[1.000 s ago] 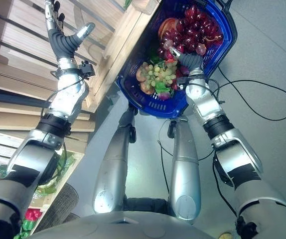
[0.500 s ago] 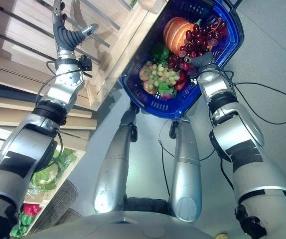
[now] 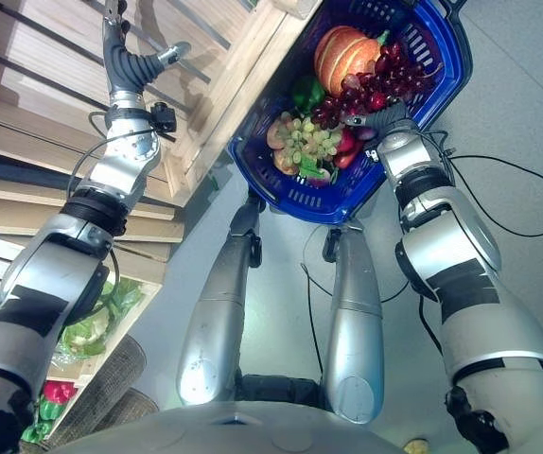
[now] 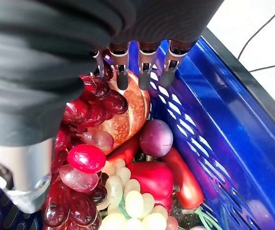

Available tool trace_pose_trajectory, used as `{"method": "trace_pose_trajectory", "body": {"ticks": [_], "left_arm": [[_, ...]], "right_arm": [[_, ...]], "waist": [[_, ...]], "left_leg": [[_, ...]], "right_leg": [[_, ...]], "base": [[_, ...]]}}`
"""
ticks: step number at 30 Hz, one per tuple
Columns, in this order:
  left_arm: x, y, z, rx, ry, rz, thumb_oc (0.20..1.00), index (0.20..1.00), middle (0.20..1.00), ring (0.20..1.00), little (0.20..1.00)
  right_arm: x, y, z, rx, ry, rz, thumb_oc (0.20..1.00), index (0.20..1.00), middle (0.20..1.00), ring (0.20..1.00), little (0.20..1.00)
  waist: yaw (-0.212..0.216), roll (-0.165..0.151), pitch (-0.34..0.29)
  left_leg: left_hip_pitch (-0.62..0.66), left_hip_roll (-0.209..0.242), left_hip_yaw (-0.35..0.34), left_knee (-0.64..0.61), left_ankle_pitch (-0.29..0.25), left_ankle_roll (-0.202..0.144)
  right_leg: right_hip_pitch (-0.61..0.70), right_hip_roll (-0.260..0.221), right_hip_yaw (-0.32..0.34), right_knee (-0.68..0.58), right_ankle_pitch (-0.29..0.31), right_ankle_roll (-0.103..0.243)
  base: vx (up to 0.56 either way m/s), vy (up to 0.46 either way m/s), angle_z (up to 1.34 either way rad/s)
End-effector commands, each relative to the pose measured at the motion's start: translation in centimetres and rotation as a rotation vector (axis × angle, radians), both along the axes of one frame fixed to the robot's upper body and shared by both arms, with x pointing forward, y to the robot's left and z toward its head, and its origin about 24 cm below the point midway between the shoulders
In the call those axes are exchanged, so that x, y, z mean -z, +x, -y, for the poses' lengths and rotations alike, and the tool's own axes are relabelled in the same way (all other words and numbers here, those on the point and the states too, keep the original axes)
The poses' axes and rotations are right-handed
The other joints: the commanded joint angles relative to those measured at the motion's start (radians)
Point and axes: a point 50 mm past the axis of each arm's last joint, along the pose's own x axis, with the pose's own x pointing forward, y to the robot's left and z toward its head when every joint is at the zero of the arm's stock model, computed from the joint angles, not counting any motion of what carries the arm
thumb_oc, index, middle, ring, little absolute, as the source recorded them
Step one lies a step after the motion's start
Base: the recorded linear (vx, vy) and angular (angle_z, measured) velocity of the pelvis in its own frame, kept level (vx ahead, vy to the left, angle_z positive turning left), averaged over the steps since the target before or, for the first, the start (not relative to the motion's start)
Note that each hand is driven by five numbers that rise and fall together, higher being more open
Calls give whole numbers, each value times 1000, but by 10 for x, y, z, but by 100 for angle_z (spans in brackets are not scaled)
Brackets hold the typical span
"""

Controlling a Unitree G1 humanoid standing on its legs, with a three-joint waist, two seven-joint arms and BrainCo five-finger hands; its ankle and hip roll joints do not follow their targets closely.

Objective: Pick up fruits and vegetables into the basket

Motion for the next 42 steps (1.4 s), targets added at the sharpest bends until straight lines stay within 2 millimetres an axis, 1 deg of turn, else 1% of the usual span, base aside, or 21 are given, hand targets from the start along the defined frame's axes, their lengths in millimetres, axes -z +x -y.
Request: {"method": "trace_pose_trajectory", "body": {"ticks": [1,6,11,13,14,16,17,18,19,20,21,24,25,26,30,32,33,38,39,40,42], "left_arm": [[-3,-1,-6,-19,-51,22,1000,1000,1000,1000,1000],[15,-2,-11,-27,-55,-37,1000,1000,1000,1000,1000],[47,-5,-20,-25,-41,-146,1000,1000,1000,1000,1000],[76,-12,-25,-23,-35,-235,1000,1000,1000,1000,1000],[80,-13,-25,-23,-30,-248,1000,1000,1000,1000,1000],[106,-22,-28,-23,-27,-328,1000,1000,1000,1000,1000],[127,-30,-29,-18,-12,-388,1000,1000,1000,1000,1000],[135,-34,-30,-17,-9,-410,1000,1000,1000,1000,1000],[156,-44,-32,-12,-7,-469,1000,1000,1000,1000,1000],[165,-50,-32,-12,-1,-497,1000,1000,1000,1000,1000],[188,-63,-33,-11,7,-572,1000,1000,1000,1000,1000],[227,-90,-34,-6,35,-712,1000,1000,1000,1000,1000],[245,-105,-38,-6,45,-790,1000,1000,1000,1000,1000],[252,-111,-39,-5,47,-822,1000,1000,1000,1000,1000],[297,-158,-49,42,83,-1060,1000,1000,1000,1000,1000],[312,-179,-54,62,93,-1159,1000,1000,1000,1000,1000],[315,-182,-54,64,96,-1172,1000,1000,1000,1000,1000],[343,-225,-65,82,75,-1394,1000,1000,1000,1000,1000],[350,-235,-67,88,41,-1453,1000,1000,1000,1000,1000],[357,-248,-67,90,18,-1505,1000,1000,1000,1000,1000],[364,-261,-67,101,-24,-1574,1000,1000,1000,1000,1000]], "right_arm": [[-2,-1,4,26,-55,40,1000,1000,1000,1000,1000],[4,-3,5,40,-159,68,1000,1000,1000,1000,1000],[18,-7,5,24,-147,78,1000,1000,1000,1000,1000],[36,-14,8,15,-123,66,1000,1000,1000,1000,1000],[38,-15,8,16,-119,66,1000,1000,1000,1000,1000],[57,-23,11,15,-94,45,1000,1000,1000,1000,1000],[72,-30,13,24,-72,24,1000,1000,1000,1000,1000],[79,-34,15,28,-61,16,1000,1000,1000,1000,1000],[95,-43,19,37,-47,-9,1000,1000,1000,1000,1000],[103,-48,19,38,-46,-20,1000,1000,1000,1000,1000],[122,-60,21,39,-30,-54,1000,1000,1000,1000,1000],[157,-87,26,35,-19,-133,1000,1000,1000,1000,1000],[174,-104,31,34,-12,-180,1000,1000,1000,1000,1000],[183,-112,33,37,-5,-199,1000,1000,1000,1000,1000],[229,-164,38,76,43,-311,1000,1000,1000,1000,1000],[244,-184,37,87,67,-364,1000,1000,1000,1000,1000],[247,-187,37,91,70,-375,1000,1000,1000,1000,1000],[279,-230,45,173,187,-546,1000,1000,1000,1000,1000],[287,-242,47,190,201,-600,1000,1000,1000,1000,1000],[298,-261,48,223,236,-668,1000,1000,1000,1000,1000],[307,-280,47,245,263,-753,1000,1000,1000,1000,1000]], "waist": [[0,18,-47],[-5,10,-47],[-5,0,-47],[-4,-9,-47],[-4,-10,-47],[-5,-20,-48],[-3,-25,-71],[-3,-28,-83],[0,-33,-110],[1,-36,-123],[2,-44,-157],[6,-56,-227],[8,-60,-266],[9,-61,-281],[12,-64,-379],[10,-64,-413],[10,-63,-418],[-2,-61,-460],[-5,-60,-465],[-8,-59,-470],[-12,-57,-473]], "left_leg": [[12,-54,36,121,-123,40],[80,-60,40,91,-123,42],[196,-64,38,35,-117,40],[297,-62,38,-13,-111,36],[308,-62,38,-22,-107,36],[388,-64,37,-58,-106,35],[424,-63,39,-86,-104,35],[438,-62,39,-97,-104,35],[476,-60,38,-125,-104,36],[492,-59,39,-135,-104,36],[536,-56,37,-166,-102,36],[619,-50,38,-215,-103,39],[662,-44,40,-235,-105,39],[679,-41,42,-243,-106,39],[764,-30,45,-283,-113,44],[793,-24,49,-296,-115,45],[798,-23,50,-298,-116,45],[845,-11,69,-305,-129,48],[853,-8,73,-304,-133,50],[866,-6,76,-302,-139,53],[877,-4,77,-298,-147,55]], "right_leg": [[64,39,35,-124,77,102],[128,39,44,-161,91,112],[238,27,52,-229,114,125],[336,14,53,-280,129,136],[347,12,52,-289,135,137],[431,0,53,-335,147,144],[469,-6,53,-365,155,150],[486,-9,54,-379,158,151],[531,-16,53,-413,165,156],[548,-19,52,-427,169,158],[600,-25,48,-462,176,162],[697,-29,42,-518,184,169],[746,-29,38,-538,182,172],[763,-29,37,-543,181,172],[846,-23,31,-567,172,175],[875,-22,29,-579,170,177],[880,-22,29,-580,169,177],[927,-19,32,-585,153,174],[933,-18,33,-580,147,172],[948,-15,35,-575,137,169],[957,-13,38,-564,123,165]], "base": [[0,0,0],[1,6,0],[11,23,-2],[42,24,-3],[57,1,-2],[65,-5,-4],[75,-4,-5],[125,-17,-3],[112,-21,0],[183,-35,-1],[184,-37,-1],[243,-56,5],[264,-52,20],[286,-53,13],[237,-51,7],[162,-28,7],[104,-22,11],[70,-22,2],[77,-30,-2],[83,-32,-4],[64,-25,-4]]}}
